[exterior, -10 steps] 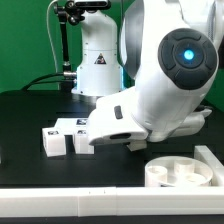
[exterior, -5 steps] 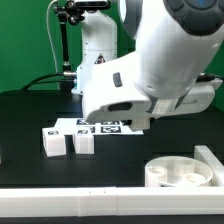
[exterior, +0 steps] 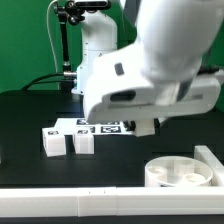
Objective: Assemble stool
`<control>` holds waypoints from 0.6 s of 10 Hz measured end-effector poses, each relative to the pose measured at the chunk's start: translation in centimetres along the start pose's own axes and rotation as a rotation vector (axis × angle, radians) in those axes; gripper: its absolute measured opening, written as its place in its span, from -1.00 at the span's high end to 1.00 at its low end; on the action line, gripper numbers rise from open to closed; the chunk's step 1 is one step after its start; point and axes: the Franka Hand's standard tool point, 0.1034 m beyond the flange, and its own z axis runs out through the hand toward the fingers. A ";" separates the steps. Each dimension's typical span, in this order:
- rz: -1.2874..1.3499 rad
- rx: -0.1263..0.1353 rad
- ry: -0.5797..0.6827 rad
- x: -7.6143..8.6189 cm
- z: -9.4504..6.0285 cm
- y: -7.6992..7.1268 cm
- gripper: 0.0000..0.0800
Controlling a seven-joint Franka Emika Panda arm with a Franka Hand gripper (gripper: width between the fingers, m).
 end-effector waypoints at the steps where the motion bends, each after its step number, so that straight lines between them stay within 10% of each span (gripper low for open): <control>1: 0.001 0.000 0.023 -0.4 -0.6 0.1 0.18; 6: 0.009 -0.038 0.422 1.7 -2.2 0.8 0.18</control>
Offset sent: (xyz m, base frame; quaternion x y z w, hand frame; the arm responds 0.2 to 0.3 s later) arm 0.0000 0.0000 0.0000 0.0000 0.1296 0.0000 0.9916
